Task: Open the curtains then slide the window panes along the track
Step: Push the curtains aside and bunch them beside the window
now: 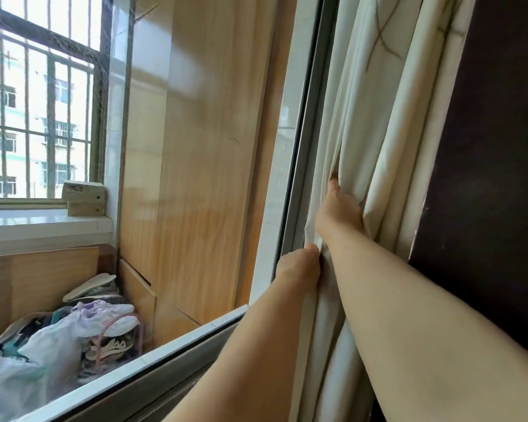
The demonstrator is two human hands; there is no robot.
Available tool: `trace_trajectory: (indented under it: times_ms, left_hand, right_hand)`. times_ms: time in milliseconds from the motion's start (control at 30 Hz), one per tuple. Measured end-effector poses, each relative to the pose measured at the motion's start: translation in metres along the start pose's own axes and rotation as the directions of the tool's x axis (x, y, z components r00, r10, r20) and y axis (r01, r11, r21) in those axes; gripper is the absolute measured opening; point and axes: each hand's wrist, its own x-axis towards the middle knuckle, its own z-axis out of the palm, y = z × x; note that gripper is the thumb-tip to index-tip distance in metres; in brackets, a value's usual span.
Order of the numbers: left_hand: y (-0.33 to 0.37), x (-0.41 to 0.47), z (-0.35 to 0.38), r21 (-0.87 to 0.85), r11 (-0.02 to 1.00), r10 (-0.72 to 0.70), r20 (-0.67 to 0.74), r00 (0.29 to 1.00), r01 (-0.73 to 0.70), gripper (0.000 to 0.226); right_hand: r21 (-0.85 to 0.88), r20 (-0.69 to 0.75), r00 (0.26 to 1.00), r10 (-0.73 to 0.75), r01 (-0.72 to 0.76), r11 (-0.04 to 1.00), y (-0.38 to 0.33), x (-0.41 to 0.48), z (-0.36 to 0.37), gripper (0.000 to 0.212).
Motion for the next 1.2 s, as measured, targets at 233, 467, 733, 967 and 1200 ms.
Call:
trace_trajectory:
  times_ms: [233, 467, 733, 967, 1200]
  left_hand:
    - [-0.01, -0.02, -0.011, 0.004, 1.0, -0.031, 0.041, 0.999, 0.031, 0.027]
    - [-0.008, -0.067, -0.051, 0.053, 0.999, -0.007, 0.06, 0.998, 0.004, 0.039]
    - [-0.033, -0.072, -0.048, 0.027, 0.996, -0.088, 0.127, 0.988, 0.085, 0.05]
    - [-0.015, -0.136, -0.098, -0.046, 0.988, -0.142, 0.057, 0.988, 0.145, 0.048]
    - [-0.016, -0.169, -0.131, 0.011, 0.989, -0.148, 0.0, 0.989, 0.148, 0.057]
  right_hand:
    - [0.121, -0.048, 0.996, 0.075, -0.069, 0.99, -0.002, -0.008, 0.001, 0.048]
    - [0.106, -0.073, 0.996, 0.052, -0.045, 0.993, -0.009, -0.047, -0.005, 0.066]
    - [0.164, 0.044, 0.999, -0.007, 0.0, 0.986, -0.016, -0.079, -0.031, 0.08]
    - [0.194, 0.048, 0.996, -0.079, 0.068, 0.979, -0.019, -0.099, -0.048, 0.06]
    - [0.229, 0.144, 0.988, 0.06, -0.092, 0.969, -0.03, -0.121, -0.071, 0.071]
